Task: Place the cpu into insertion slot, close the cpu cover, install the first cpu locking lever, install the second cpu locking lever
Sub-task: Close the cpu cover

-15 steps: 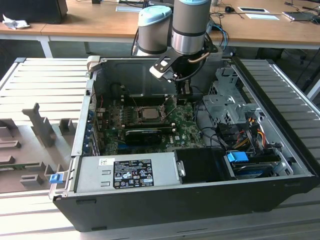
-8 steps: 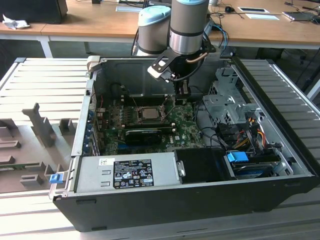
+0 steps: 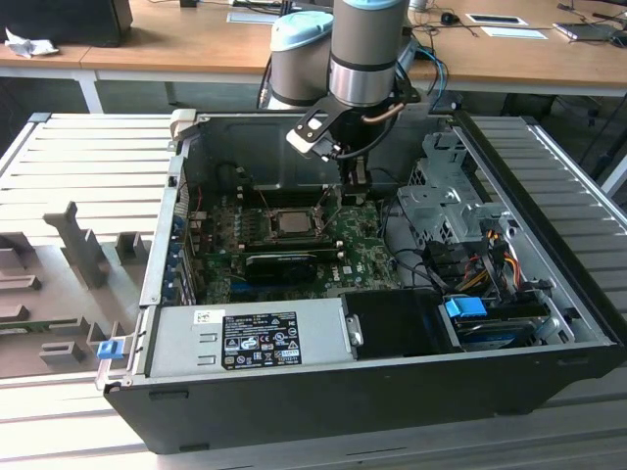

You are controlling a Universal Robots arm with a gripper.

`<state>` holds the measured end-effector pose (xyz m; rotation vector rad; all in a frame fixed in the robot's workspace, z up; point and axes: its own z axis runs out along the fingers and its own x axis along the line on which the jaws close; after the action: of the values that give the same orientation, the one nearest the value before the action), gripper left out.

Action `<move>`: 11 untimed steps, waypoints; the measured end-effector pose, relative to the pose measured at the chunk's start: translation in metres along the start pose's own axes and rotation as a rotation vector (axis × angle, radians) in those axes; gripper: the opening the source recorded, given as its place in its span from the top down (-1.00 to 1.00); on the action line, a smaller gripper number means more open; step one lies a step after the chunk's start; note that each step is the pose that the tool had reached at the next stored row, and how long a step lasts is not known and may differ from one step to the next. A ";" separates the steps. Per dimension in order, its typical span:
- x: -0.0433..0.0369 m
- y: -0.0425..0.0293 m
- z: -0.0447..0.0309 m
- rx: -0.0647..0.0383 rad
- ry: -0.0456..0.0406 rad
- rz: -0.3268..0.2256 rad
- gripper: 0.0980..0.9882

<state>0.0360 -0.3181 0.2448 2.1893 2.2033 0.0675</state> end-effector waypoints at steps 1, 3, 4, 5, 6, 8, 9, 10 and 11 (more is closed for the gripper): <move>0.0000 -0.0002 0.0000 0.000 0.0001 0.000 0.98; 0.0000 -0.0008 0.0000 0.000 0.0000 0.000 0.98; 0.0000 -0.0011 -0.0001 0.000 0.0000 0.000 0.98; 0.0000 -0.0012 -0.0001 0.000 0.0000 0.000 0.98; 0.0000 -0.0014 -0.0001 0.000 0.0000 0.000 0.98; 0.0000 -0.0021 -0.0001 0.000 0.0000 0.000 0.98; 0.0000 -0.0024 -0.0001 0.000 0.0000 0.000 0.98; 0.0000 -0.0029 -0.0002 0.000 0.0000 0.000 0.98; 0.0000 -0.0035 -0.0002 0.000 -0.0001 0.000 0.98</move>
<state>0.0325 -0.3181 0.2448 2.1893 2.2034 0.0674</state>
